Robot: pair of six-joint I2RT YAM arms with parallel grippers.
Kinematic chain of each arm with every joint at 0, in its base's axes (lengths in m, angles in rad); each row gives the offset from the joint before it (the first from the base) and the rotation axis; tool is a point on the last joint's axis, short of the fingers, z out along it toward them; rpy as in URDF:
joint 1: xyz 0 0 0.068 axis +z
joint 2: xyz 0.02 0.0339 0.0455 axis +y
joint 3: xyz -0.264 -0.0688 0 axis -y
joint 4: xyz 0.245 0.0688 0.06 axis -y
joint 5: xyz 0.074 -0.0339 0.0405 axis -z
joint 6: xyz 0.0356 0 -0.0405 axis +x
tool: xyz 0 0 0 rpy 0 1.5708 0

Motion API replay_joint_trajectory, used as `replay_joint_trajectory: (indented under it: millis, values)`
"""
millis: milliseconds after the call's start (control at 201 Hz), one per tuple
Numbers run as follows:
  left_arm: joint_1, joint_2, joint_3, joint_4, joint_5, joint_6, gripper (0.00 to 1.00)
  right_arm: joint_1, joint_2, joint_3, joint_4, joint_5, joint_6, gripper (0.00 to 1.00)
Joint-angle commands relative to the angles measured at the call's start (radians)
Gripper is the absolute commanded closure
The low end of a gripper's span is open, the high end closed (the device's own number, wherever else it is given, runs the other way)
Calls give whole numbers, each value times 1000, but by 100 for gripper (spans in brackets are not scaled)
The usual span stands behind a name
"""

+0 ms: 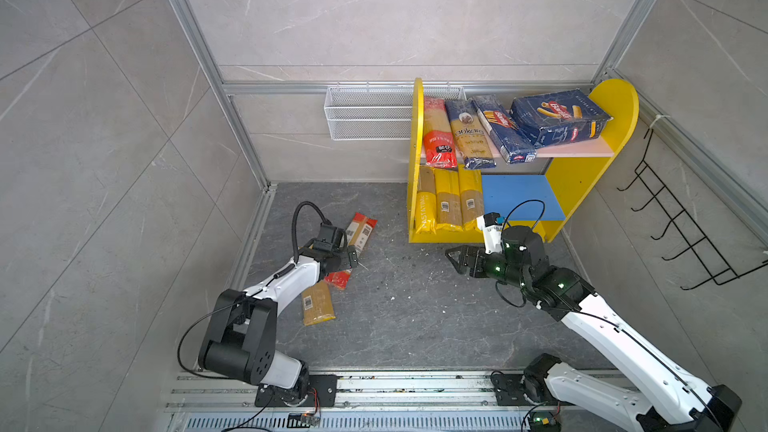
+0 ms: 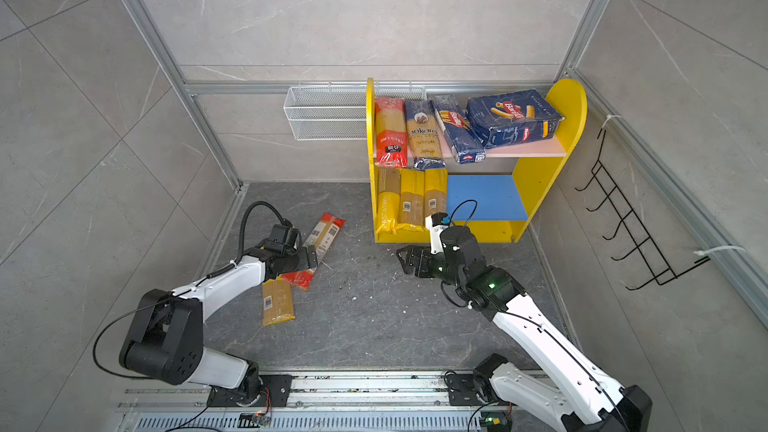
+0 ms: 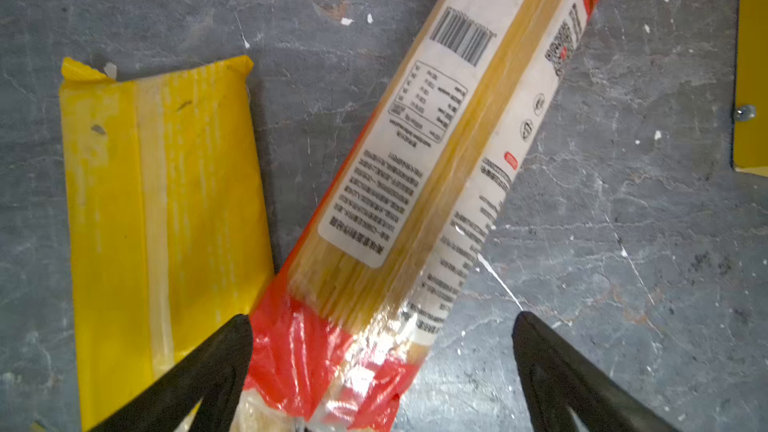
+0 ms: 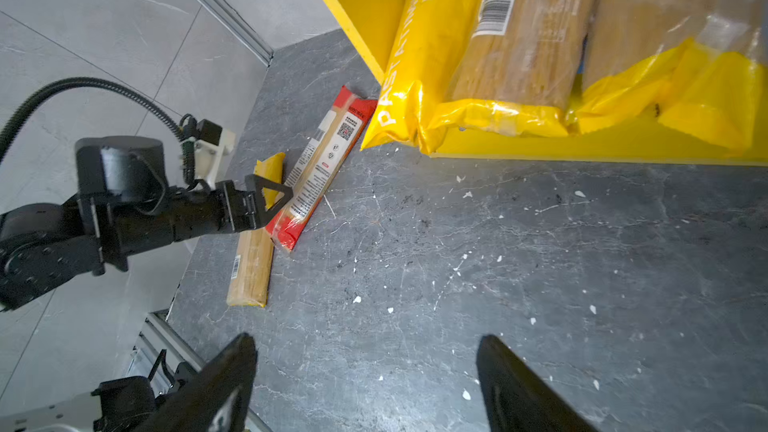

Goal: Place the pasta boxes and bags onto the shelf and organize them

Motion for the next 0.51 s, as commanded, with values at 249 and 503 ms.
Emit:
replay_joint_trajectory:
  millis: [249,503]
  values:
    - [47,154,89,79,62,69,3,18,75,3,39,-23,-12,15]
    - [46,199,100,96,130,57,7,27,101,-7,61,-24,-24,15]
